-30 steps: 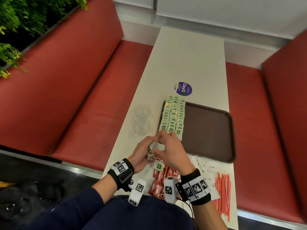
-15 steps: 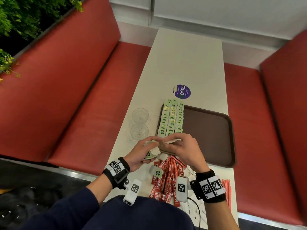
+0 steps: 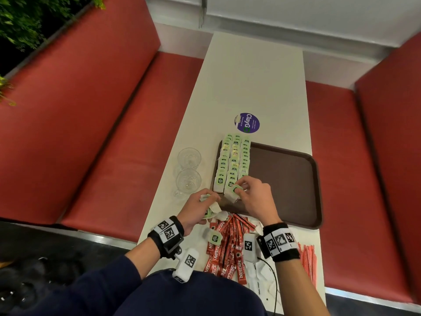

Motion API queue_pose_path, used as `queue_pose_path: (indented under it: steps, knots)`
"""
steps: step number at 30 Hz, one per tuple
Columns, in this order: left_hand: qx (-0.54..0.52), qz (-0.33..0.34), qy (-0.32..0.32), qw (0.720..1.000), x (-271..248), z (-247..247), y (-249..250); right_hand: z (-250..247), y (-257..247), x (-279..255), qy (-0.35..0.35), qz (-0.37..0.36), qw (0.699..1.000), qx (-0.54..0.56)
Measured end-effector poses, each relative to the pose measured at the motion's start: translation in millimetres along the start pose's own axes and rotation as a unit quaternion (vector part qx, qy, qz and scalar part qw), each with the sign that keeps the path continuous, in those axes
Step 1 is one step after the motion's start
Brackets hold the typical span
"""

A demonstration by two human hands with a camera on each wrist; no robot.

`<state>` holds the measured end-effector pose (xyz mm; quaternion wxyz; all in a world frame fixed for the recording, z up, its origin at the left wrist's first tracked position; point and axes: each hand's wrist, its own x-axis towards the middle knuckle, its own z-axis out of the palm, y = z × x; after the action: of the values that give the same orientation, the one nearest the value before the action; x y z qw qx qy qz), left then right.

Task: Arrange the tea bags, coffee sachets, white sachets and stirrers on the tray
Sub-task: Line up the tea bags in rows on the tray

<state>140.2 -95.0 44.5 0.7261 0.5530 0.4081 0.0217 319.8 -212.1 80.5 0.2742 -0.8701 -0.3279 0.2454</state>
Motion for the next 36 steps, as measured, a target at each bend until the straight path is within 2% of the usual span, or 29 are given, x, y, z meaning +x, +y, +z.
queue_pose_path:
  steps: [2, 7, 10, 16, 22, 29, 36]
  knots:
    - [-0.011, -0.017, 0.006, 1.0, 1, -4, -2, 5, 3, 10, -0.011, 0.008, 0.999, -0.041]
    - [-0.007, -0.053, 0.018, 0.998, 2, -13, -13, 21, 9, 30, -0.102, 0.005, 0.987, -0.127]
    - [0.011, -0.071, 0.028, 0.997, 7, -14, -21, 30, 11, 41, -0.115, 0.007, 0.979, -0.17]
    - [0.044, -0.084, 0.048, 0.994, 14, -6, -27, 38, 14, 50, -0.07, -0.019, 0.975, -0.208]
    - [0.069, -0.098, 0.07, 0.99, 25, -1, -34, 44, 23, 38, 0.025, -0.053, 0.981, -0.187]
    - [0.074, -0.104, 0.084, 0.988, 36, 3, -41, 67, 39, 17, 0.022, -0.078, 0.971, -0.225]
    - [0.117, -0.106, 0.112, 0.981, 46, 6, -47, 73, 38, 17, 0.051, -0.067, 0.968, -0.236]
